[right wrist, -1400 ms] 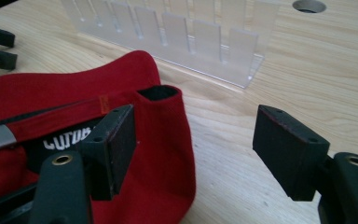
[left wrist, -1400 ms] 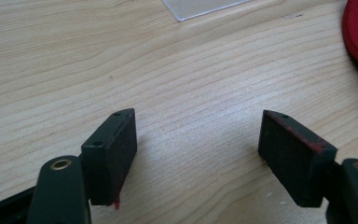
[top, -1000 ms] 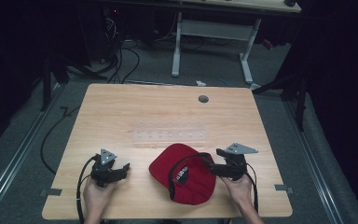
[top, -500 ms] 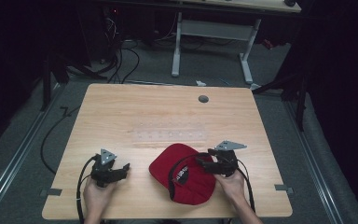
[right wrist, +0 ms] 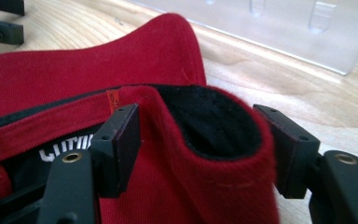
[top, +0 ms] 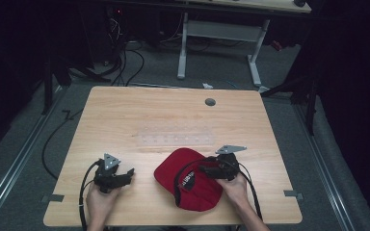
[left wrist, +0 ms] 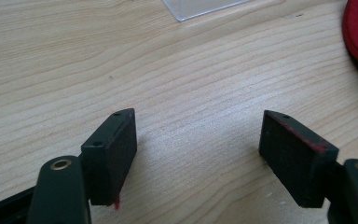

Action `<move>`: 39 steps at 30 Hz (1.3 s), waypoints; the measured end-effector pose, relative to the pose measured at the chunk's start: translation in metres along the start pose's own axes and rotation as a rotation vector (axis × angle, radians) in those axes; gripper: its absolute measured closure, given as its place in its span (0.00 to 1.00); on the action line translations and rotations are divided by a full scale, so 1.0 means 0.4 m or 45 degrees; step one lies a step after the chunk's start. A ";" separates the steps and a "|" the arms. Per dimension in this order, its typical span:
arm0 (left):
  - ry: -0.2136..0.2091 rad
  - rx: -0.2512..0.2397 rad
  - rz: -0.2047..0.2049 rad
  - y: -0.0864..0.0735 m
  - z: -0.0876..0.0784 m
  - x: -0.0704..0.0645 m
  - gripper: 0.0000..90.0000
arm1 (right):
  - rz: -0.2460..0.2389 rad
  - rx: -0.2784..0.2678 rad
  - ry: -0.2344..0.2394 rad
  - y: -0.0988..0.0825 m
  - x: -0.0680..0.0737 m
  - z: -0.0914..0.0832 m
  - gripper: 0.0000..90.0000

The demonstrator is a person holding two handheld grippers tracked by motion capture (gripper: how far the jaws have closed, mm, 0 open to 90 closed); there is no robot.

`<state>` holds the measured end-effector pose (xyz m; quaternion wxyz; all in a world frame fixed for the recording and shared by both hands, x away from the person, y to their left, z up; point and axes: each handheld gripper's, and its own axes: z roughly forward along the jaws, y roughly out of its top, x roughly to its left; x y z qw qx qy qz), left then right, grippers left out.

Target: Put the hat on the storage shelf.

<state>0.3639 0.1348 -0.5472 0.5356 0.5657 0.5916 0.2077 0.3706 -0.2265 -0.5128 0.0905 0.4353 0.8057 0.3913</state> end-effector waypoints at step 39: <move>0.002 0.003 0.003 0.000 0.000 0.000 0.31 | -0.098 -0.031 0.126 0.001 0.029 -0.050 0.92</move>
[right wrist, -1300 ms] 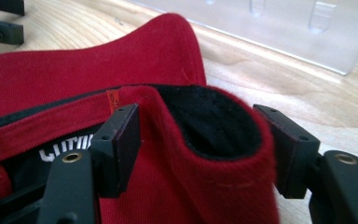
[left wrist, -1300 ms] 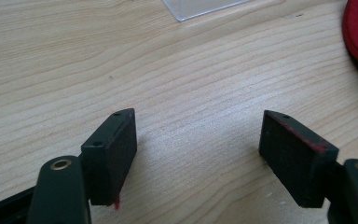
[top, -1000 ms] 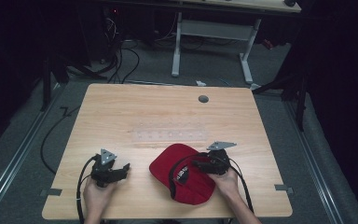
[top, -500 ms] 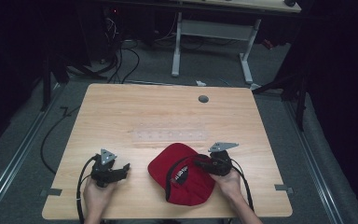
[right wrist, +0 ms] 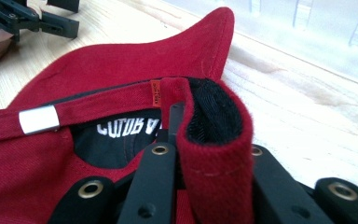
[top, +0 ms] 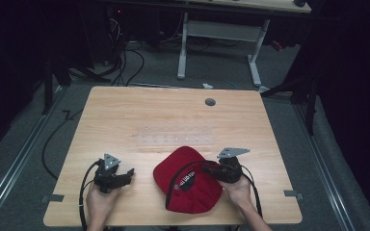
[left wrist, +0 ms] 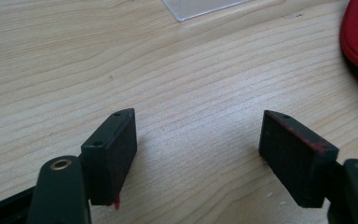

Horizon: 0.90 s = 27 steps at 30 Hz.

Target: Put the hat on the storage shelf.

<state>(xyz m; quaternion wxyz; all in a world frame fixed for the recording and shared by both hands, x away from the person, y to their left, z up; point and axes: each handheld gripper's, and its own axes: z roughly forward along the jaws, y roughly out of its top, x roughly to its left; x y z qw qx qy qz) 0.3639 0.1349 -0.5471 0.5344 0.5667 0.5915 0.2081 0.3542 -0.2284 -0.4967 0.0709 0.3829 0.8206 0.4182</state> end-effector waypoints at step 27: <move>0.010 0.007 0.005 -0.001 -0.002 -0.005 0.30 | 0.075 -0.077 0.027 0.031 0.002 -0.075 0.92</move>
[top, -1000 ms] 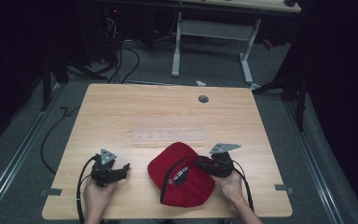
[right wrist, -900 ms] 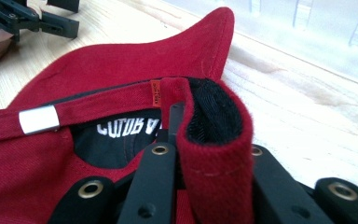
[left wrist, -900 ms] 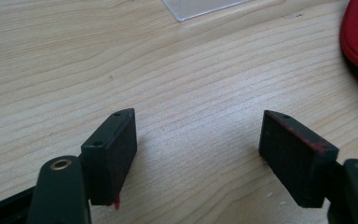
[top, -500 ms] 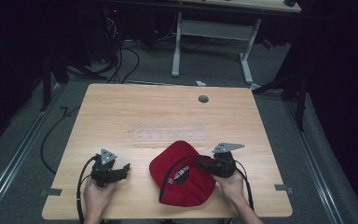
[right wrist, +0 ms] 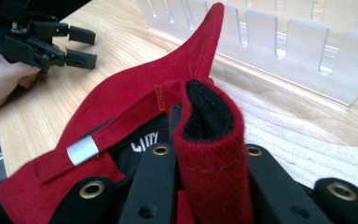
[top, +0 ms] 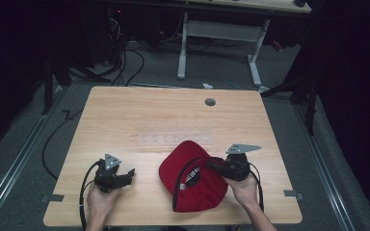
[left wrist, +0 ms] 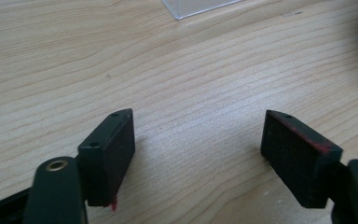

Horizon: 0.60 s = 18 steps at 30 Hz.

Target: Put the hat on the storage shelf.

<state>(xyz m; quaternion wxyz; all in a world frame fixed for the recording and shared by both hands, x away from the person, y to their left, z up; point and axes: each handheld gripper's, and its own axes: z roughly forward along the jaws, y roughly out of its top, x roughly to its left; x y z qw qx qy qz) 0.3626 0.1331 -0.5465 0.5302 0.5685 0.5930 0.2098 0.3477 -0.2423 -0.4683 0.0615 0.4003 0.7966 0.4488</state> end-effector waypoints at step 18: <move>-0.206 -0.041 0.298 -0.032 -0.061 -0.170 0.28 | 0.046 -0.037 -0.016 0.042 0.004 -0.031 0.92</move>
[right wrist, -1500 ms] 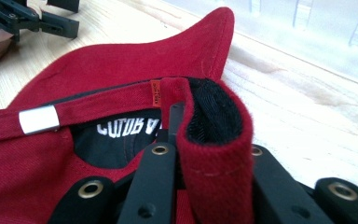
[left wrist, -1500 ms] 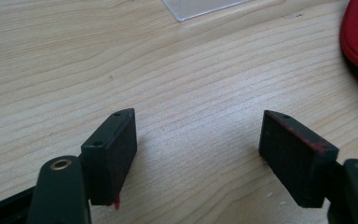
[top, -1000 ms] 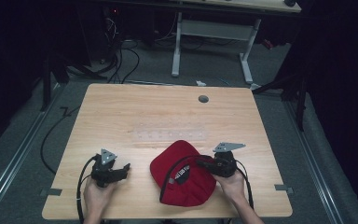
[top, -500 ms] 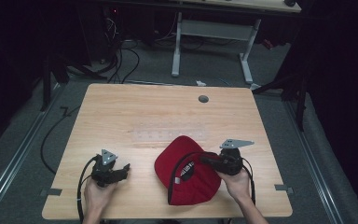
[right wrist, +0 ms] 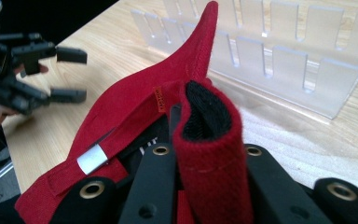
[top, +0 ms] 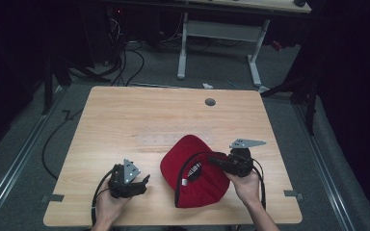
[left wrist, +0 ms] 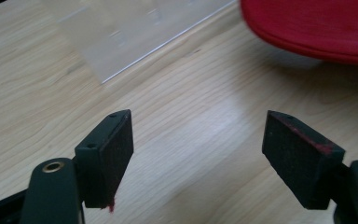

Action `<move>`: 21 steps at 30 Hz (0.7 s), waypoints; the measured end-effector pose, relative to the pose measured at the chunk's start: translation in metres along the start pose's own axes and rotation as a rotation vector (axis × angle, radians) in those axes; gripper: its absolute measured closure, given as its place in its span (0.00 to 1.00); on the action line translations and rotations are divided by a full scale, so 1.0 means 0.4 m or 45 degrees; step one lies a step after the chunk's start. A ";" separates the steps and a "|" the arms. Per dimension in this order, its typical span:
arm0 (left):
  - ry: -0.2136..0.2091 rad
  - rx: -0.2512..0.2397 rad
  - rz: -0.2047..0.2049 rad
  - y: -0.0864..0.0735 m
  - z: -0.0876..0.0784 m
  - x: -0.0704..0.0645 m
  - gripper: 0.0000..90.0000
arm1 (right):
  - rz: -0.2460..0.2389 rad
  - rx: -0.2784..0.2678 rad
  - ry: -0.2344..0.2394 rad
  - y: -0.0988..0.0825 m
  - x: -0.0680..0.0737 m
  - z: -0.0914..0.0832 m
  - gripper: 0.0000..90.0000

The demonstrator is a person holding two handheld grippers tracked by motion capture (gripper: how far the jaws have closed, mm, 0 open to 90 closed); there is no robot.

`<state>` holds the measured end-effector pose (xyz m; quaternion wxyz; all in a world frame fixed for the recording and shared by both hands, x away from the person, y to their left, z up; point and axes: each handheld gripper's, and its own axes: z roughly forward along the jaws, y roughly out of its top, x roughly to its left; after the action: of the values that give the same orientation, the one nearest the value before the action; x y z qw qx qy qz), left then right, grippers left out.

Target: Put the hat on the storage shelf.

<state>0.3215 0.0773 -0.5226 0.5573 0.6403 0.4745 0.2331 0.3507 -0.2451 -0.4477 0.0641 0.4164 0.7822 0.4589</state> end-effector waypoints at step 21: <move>-0.181 0.076 0.060 -0.005 0.037 -0.127 0.18 | 0.105 -0.017 0.021 0.038 -0.007 -0.018 0.92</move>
<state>0.3105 0.0260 -0.5168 0.5647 0.6825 0.4251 0.1859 0.3583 -0.2484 -0.4327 0.0415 0.4441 0.7619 0.4696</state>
